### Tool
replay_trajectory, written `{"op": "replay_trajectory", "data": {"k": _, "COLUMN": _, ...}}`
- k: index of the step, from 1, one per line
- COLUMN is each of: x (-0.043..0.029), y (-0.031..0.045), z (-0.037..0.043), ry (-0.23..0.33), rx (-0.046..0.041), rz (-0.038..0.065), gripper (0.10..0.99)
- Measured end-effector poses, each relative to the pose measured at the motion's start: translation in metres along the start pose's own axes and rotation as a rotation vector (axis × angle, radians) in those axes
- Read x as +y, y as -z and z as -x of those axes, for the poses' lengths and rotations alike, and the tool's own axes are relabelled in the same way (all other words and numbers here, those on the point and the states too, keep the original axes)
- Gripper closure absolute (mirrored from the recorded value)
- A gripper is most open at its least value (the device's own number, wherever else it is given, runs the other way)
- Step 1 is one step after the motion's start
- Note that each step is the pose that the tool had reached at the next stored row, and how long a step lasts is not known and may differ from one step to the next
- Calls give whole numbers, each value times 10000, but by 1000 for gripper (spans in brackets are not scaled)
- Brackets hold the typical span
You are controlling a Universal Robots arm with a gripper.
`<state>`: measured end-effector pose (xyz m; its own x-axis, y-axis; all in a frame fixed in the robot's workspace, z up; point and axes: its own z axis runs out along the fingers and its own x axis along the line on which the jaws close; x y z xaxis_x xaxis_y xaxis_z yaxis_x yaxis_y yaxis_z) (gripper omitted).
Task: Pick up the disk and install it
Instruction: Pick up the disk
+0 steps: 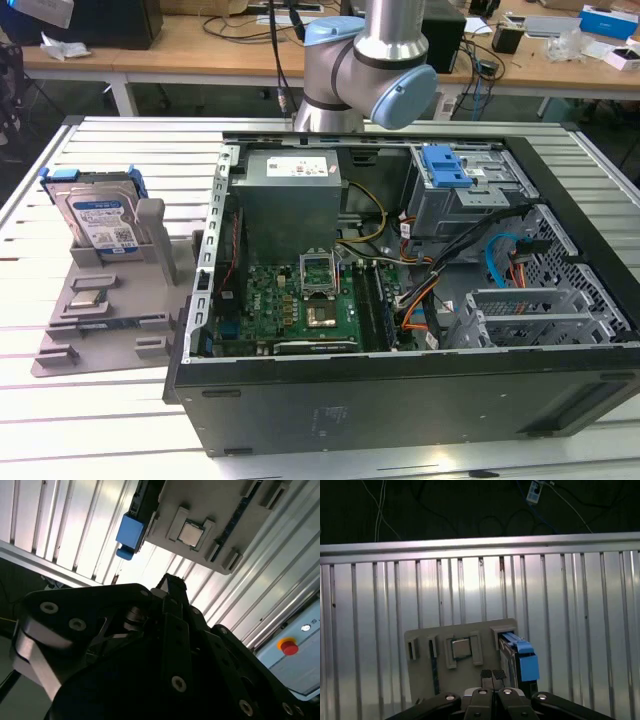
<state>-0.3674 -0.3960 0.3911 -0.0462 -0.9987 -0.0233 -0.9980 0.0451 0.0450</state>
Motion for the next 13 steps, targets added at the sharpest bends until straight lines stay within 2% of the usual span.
{"op": "replay_trajectory", "data": {"k": 13, "x": 0, "y": 0, "z": 0, "ry": 1310, "rx": 59, "rz": 30, "gripper": 980}}
